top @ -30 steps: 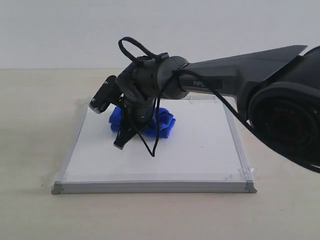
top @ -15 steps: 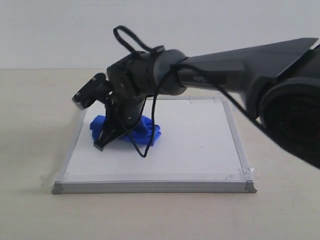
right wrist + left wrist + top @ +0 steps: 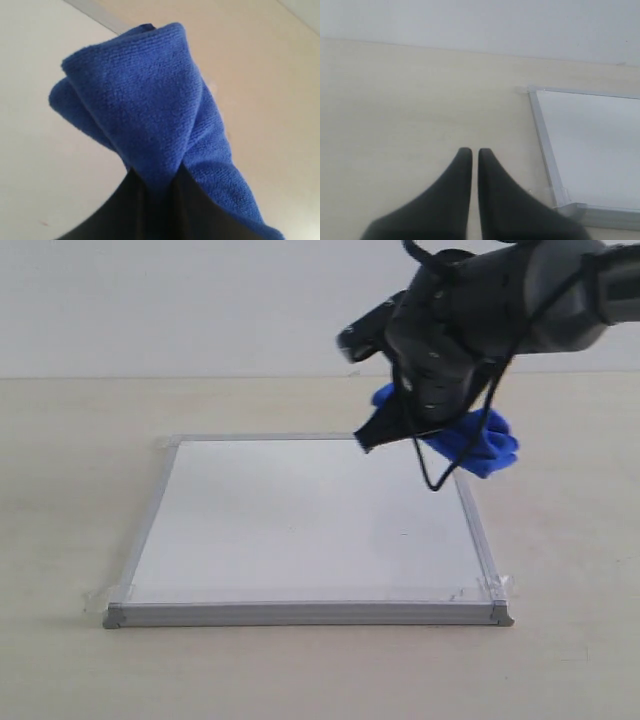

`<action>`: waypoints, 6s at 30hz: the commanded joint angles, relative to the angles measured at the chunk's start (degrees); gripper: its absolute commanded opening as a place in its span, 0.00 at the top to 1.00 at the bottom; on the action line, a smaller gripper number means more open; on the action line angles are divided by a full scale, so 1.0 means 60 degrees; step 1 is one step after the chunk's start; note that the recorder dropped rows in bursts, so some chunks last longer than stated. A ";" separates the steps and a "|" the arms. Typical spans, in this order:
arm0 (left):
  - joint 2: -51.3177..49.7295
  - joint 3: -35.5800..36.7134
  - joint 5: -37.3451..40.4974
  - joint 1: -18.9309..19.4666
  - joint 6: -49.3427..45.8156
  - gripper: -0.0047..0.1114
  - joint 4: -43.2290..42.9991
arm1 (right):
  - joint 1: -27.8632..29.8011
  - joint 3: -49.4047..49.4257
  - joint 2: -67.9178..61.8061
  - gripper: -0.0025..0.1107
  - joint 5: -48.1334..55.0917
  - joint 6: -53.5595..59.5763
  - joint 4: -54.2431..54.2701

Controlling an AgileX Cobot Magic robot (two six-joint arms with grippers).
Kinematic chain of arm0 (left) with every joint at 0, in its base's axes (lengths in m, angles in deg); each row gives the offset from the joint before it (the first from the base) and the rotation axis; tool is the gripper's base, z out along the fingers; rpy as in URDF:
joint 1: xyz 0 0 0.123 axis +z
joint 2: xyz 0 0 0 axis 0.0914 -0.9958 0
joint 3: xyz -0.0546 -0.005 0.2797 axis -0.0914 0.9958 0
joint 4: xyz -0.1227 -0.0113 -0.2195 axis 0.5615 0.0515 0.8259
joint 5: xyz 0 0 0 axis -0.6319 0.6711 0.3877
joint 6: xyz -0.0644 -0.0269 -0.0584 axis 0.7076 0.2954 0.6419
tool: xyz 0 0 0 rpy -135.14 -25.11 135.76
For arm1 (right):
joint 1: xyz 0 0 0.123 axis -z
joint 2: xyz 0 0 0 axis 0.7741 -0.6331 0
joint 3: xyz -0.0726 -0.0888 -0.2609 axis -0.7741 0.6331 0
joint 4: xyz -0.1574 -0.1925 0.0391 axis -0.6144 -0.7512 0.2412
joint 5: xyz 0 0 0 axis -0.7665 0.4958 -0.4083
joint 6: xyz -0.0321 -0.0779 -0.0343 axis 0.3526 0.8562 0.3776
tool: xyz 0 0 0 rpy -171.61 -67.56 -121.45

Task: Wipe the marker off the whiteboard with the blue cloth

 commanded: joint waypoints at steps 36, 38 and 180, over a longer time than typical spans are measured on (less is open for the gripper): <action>0.0039 -0.0033 -0.0029 0.0014 -0.0035 0.92 0.0066 | 0.1082 0.2128 -0.0513 0.98 0.0038 -0.6892 -0.1422; 0.0039 -0.0033 -0.0029 0.0014 -0.0035 0.92 0.0066 | 0.1195 0.2128 -0.0513 0.98 -0.0089 -0.6918 -0.1422; 0.0039 -0.0033 -0.0029 0.0014 -0.0035 0.92 0.0066 | -0.0661 1.1145 1.6932 0.97 -0.3994 -0.0461 0.2849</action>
